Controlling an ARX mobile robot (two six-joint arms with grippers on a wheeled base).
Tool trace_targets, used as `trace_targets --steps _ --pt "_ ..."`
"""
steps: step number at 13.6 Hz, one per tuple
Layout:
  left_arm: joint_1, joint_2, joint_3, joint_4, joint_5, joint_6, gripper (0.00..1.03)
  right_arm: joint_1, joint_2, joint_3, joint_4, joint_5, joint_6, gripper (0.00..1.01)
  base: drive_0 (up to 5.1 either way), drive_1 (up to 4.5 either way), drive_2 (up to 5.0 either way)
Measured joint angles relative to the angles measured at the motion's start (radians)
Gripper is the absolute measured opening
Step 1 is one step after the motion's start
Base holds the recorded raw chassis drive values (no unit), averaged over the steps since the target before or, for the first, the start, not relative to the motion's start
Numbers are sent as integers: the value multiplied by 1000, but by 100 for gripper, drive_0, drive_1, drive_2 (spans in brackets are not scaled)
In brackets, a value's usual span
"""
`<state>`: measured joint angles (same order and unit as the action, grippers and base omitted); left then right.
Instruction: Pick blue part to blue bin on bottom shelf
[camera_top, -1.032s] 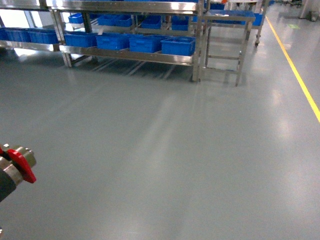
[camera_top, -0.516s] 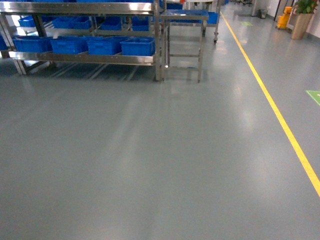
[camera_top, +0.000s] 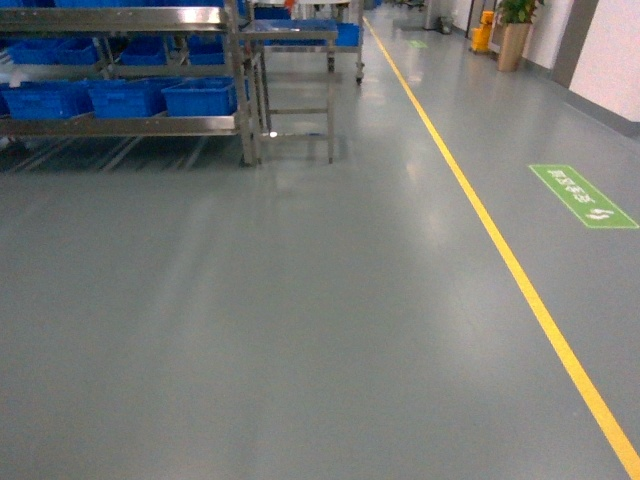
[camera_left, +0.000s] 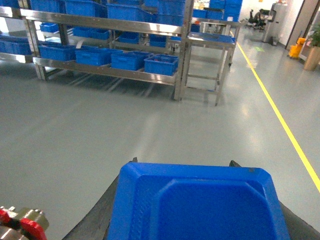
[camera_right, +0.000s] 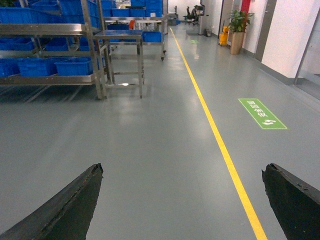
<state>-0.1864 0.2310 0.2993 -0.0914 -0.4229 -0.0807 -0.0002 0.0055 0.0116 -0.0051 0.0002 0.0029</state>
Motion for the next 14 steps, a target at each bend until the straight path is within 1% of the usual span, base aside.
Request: trace_targets --steps 6,14 --pt "-1 -2 0 -5 0 0 43 0 0 0 0 0 0 98 0 0 0" --pt "-1 -1 0 1 -3 0 43 0 0 0 0 0 0 98 -3 429 -435"
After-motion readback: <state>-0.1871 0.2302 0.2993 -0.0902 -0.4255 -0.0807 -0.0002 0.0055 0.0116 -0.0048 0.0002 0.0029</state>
